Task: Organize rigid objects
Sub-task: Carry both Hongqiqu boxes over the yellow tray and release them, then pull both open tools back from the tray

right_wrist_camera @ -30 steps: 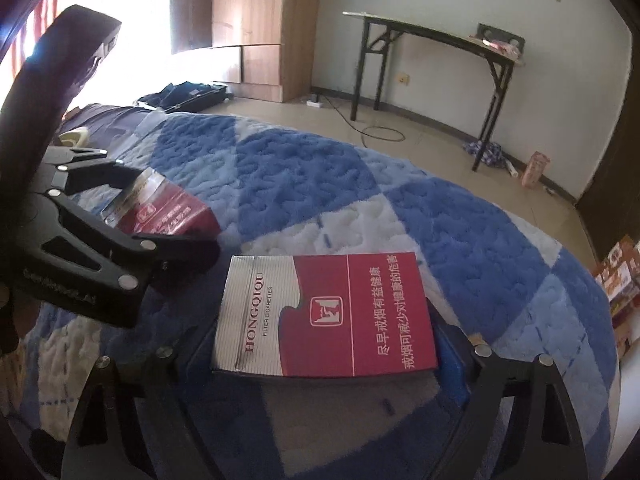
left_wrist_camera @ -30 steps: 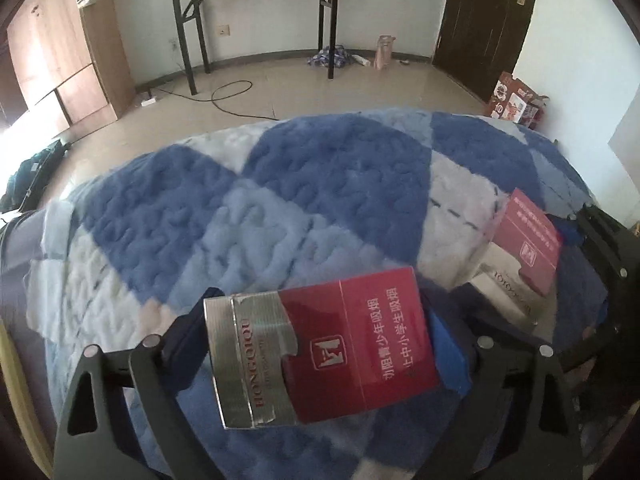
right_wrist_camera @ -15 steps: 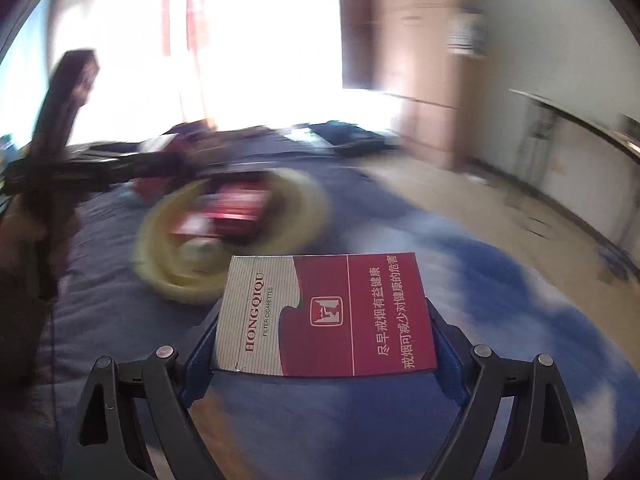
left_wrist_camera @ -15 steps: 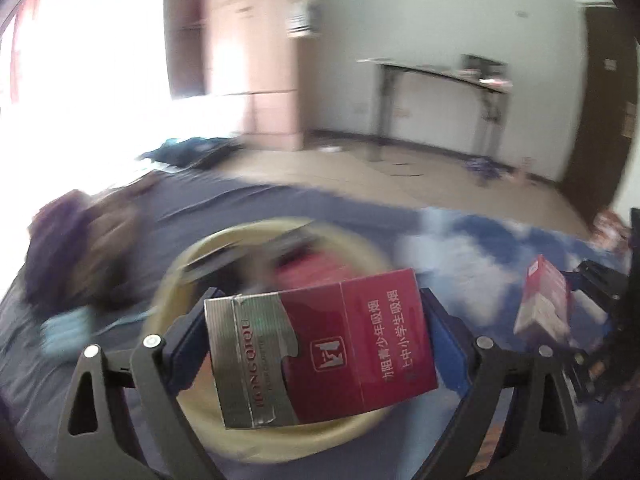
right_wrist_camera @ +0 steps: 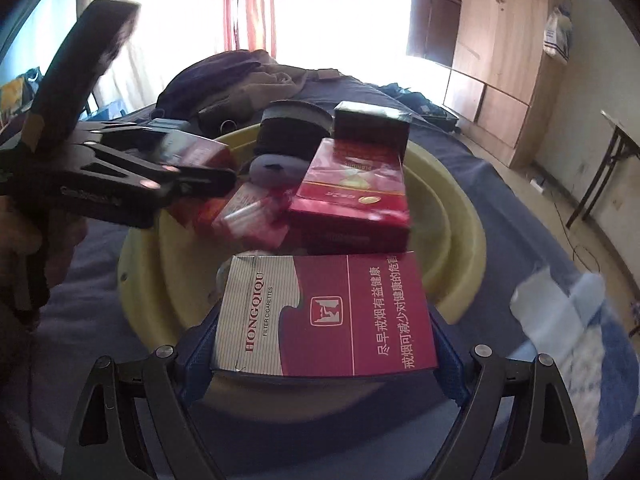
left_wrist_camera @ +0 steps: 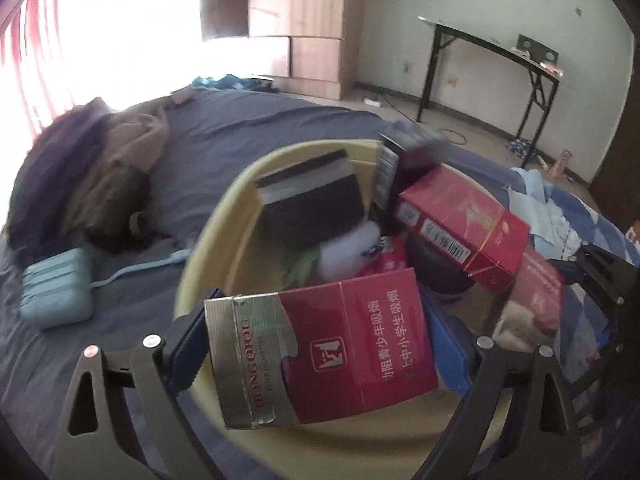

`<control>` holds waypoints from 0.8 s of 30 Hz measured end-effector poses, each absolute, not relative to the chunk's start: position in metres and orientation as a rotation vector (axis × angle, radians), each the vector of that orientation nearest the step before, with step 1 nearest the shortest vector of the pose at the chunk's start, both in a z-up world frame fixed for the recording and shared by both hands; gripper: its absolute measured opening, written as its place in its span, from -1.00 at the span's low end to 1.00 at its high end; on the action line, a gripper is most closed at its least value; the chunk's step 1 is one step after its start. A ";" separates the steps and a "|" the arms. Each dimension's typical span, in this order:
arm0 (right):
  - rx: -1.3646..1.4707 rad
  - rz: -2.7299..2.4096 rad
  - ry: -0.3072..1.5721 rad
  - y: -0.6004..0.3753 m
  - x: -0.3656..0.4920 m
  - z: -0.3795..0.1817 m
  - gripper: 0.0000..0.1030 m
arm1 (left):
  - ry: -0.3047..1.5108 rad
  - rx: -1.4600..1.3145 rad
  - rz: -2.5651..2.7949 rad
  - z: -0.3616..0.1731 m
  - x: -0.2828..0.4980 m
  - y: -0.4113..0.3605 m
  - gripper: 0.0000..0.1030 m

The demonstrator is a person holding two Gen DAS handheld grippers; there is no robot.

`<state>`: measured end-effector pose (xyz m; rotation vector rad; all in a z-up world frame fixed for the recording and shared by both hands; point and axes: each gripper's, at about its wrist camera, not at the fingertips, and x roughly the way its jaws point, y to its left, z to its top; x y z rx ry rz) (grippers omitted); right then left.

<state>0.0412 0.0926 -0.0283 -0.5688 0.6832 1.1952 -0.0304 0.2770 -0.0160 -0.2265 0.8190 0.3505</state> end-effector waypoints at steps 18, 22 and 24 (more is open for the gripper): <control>-0.407 1.264 0.625 0.043 0.026 -0.019 0.99 | 0.675 -0.220 0.383 0.020 -0.084 0.217 1.00; -0.436 1.236 0.635 0.004 0.018 -0.025 0.99 | 0.615 -0.335 0.375 -0.004 -0.126 0.186 1.00; -0.446 1.224 0.653 -0.005 0.015 -0.034 0.99 | 0.649 -0.308 0.431 -0.019 -0.133 0.171 1.00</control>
